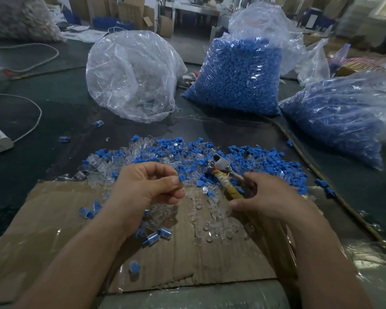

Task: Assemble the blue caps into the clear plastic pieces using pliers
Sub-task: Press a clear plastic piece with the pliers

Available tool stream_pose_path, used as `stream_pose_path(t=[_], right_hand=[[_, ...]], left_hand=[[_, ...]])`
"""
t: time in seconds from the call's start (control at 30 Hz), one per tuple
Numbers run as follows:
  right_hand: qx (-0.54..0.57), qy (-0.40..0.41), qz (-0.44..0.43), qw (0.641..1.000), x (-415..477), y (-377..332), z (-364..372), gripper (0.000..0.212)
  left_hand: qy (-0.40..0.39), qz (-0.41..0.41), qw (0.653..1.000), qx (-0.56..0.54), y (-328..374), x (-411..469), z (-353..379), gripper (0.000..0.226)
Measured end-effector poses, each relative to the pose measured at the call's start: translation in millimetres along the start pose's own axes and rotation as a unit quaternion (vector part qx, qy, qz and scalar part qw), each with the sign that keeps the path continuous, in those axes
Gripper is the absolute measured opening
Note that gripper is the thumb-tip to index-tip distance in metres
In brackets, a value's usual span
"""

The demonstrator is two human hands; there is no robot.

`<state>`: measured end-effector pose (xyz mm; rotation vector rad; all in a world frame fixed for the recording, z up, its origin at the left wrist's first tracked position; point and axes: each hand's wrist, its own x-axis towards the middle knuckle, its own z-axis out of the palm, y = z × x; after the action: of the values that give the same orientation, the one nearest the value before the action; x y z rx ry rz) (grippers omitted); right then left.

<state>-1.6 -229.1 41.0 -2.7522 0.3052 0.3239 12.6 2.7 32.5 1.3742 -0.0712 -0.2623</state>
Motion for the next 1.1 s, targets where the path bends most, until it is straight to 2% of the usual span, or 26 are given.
stream_pose_path(t=[0.1,0.2,0.4,0.57,0.67,0.77,0.97,1.1], right_hand=[[0.03,0.029,0.0,0.999,2.6,1.4,0.5,0.066],[0.027,0.062,0.003,0.998,3.4,-0.3,2.6,0.057],[0.002,0.125,-0.007,0.992,6.8,-5.7,8.6,0.057],[0.125,0.249,-0.082,0.957,3.5,-6.4,6.5,0.055],[0.18,0.29,-0.116,0.933,-1.7,-8.6,3.3,0.057],[0.13,0.292,-0.141,0.937,-2.4,-11.4,6.9,0.056],[0.131,0.351,-0.165,0.912,-4.5,-13.5,10.1,0.026],[0.028,0.387,-0.206,0.898,-10.4,-22.0,10.1,0.023]], left_hand=[[-0.002,0.001,1.0,0.0,0.1,-0.3,-0.7,0.021],[-0.004,0.002,1.0,0.001,-0.1,0.1,-0.5,0.021],[-0.002,-0.002,1.0,0.0,-2.5,1.1,-0.8,0.021],[0.001,0.005,1.0,-0.016,-1.1,1.0,-0.5,0.022],[0.004,0.012,0.999,-0.029,-0.7,0.4,0.7,0.021],[0.011,0.019,0.999,-0.042,-0.8,0.9,1.1,0.02],[0.025,0.054,0.996,-0.06,-2.8,1.0,2.1,0.02],[0.035,0.089,0.994,-0.057,-3.9,-0.2,4.7,0.017]])
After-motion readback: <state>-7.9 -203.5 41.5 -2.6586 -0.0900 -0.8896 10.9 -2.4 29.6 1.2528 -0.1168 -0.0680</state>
